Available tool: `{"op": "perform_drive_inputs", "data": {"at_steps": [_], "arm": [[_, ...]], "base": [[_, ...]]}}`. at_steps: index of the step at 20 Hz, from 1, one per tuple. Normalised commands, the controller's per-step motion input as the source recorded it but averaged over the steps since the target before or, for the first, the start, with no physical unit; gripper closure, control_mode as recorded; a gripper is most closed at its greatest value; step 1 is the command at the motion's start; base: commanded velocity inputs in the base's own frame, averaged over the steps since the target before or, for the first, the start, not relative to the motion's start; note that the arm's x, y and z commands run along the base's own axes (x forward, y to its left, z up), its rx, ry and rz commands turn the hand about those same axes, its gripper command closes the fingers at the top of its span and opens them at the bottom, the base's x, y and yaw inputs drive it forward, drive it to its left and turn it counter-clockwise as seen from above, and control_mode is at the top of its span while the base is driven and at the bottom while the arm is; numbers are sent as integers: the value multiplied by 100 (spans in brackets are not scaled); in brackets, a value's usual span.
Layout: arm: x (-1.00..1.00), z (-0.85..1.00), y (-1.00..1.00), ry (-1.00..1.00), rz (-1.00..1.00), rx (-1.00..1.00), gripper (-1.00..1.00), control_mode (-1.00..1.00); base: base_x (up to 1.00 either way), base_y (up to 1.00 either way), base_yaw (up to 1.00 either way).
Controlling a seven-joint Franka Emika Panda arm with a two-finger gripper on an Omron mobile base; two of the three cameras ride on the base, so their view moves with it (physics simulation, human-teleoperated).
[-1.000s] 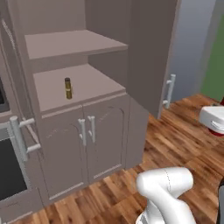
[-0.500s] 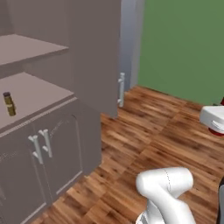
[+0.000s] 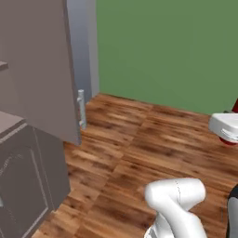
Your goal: Collect the turmeric, ketchup, and shaker from the cabinet and place them next to the stove.
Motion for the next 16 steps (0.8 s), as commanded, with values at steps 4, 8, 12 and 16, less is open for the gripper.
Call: {"op": "perform_drive_inputs", "data": {"at_steps": [4,8,12,16], "arm": [[0,0,0,0,0,0,100,100],[0,0,0,0,0,0,100,100],[0,0,0,0,0,0,100,100],[0,0,0,0,0,0,100,100]], "base": [[47,-72,-34],[52,-50,-44],[47,-31,-52],[51,-20,-55]]}}
